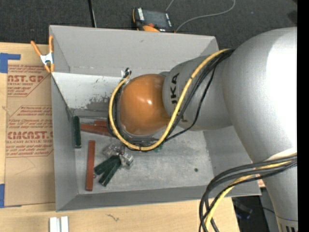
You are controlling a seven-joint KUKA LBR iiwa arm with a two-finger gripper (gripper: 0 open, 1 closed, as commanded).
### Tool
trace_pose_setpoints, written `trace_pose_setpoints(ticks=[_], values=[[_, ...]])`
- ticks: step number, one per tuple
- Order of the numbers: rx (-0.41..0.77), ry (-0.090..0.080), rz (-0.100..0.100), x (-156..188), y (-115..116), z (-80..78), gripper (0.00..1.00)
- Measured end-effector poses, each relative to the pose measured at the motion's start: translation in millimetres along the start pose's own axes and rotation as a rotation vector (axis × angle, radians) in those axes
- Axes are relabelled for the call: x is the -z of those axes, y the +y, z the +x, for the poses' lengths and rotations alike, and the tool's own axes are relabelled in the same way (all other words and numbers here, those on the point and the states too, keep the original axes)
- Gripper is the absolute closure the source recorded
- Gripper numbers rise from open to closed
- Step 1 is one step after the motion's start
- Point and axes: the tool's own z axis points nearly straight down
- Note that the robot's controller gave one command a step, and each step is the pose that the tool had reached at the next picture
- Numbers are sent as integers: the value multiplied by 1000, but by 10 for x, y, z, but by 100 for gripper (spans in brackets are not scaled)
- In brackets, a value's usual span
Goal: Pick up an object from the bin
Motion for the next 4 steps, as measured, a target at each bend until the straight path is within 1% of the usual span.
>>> trace_pose_setpoints(ticks=[1,2,3,4], values=[[27,-5,5,1302,151,90,100],[27,0,0,1259,158,104,0],[440,6,3,69,644,-110,0],[433,30,4,85,584,-49,100]])
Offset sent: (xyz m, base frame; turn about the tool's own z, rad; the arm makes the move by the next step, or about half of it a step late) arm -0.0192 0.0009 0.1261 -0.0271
